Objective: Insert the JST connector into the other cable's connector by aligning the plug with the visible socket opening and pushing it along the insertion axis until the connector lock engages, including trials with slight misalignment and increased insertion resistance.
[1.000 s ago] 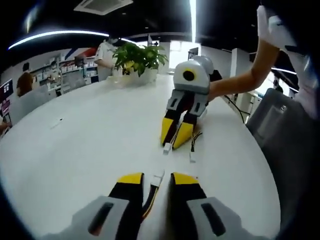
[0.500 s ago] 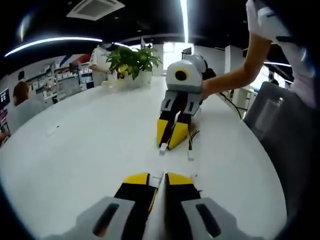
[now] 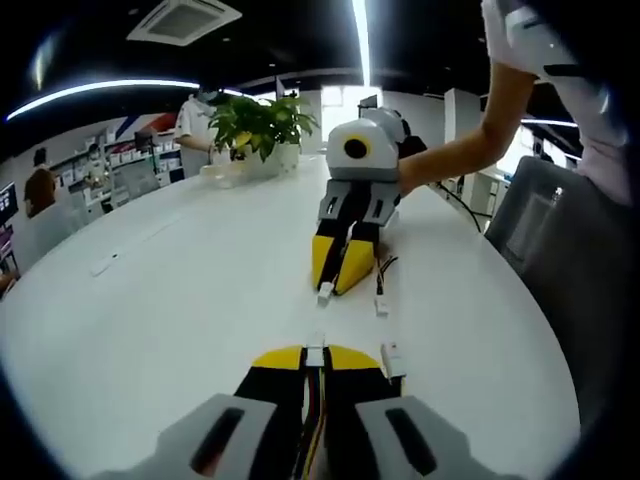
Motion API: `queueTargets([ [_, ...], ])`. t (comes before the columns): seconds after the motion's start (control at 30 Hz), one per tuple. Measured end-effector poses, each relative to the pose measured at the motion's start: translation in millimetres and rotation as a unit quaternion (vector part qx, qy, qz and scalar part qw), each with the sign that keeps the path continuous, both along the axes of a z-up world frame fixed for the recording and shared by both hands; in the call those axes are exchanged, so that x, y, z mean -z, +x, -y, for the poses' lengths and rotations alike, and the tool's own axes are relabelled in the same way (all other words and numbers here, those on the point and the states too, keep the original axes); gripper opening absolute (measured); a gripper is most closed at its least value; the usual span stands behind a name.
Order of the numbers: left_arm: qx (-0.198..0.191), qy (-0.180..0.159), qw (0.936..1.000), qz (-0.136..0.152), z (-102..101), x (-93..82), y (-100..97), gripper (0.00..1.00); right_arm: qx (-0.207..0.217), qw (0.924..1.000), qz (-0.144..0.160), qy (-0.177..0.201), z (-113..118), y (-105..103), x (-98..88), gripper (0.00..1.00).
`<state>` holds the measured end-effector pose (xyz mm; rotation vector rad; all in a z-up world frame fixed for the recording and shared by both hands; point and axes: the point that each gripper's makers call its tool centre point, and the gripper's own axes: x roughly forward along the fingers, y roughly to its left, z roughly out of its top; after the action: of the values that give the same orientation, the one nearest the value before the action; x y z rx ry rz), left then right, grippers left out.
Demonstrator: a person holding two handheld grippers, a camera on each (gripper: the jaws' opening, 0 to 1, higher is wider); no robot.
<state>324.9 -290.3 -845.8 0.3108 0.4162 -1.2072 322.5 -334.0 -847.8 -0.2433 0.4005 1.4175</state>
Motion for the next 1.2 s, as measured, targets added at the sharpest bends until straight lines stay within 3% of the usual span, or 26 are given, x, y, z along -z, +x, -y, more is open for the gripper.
queueTargets([
  [0.47,0.009,0.003,0.9999,-0.008,3,-5.6,-6.6,0.0,-0.006,0.9999,0.01,-0.007,3,-2,-1.8,0.04],
  [0.7,0.02,0.002,0.9998,0.005,1,-22.4,-6.1,0.0,-0.017,0.9995,0.026,-0.009,1,-3,-16.8,0.04],
  [1.0,0.024,0.01,0.9997,-0.004,-4,-24.4,-6.7,0.0,-0.037,0.9986,0.036,-0.015,-2,0,-29.3,0.04],
  [1.2,0.032,0.007,0.9995,-0.002,-3,-35.5,-7.2,0.0,-0.056,0.9976,0.039,-0.011,-7,-5,-41.9,0.03],
])
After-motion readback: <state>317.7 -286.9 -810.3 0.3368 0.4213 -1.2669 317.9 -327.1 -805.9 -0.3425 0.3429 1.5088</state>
